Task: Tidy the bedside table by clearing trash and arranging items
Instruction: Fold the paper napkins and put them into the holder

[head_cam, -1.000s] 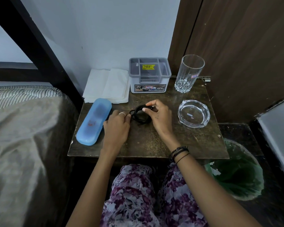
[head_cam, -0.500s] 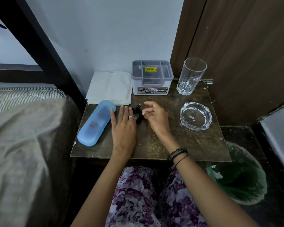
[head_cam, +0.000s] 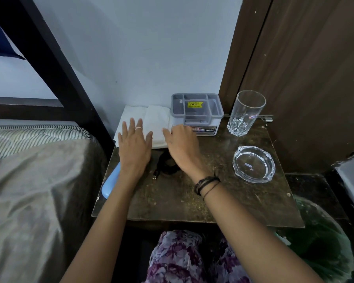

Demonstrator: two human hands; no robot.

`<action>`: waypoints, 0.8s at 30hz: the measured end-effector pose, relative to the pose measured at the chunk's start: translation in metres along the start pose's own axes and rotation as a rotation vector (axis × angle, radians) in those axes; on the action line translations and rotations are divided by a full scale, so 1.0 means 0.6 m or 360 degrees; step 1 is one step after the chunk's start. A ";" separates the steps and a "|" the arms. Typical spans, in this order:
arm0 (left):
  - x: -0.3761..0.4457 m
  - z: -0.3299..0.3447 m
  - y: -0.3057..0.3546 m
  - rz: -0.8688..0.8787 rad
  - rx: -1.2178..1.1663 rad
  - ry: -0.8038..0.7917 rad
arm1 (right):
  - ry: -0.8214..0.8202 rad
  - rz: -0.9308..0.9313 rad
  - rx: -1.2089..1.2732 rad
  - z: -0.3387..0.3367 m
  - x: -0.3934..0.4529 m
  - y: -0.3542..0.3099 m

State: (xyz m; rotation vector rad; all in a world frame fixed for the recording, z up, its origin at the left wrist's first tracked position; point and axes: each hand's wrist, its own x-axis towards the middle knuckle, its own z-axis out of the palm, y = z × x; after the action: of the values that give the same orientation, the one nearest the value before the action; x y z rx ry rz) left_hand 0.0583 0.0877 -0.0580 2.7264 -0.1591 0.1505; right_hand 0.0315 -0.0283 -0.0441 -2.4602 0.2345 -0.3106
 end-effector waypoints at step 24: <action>0.074 0.025 -0.052 -0.0480 -0.0854 0.0157 | -0.0083 0.0685 0.0776 0.094 0.062 -0.035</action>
State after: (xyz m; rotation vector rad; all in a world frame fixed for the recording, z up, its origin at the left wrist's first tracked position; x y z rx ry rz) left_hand 0.1075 0.1061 -0.0782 2.1703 0.2124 0.1323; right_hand 0.0845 0.0115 -0.0685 -1.8762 0.5809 -0.0986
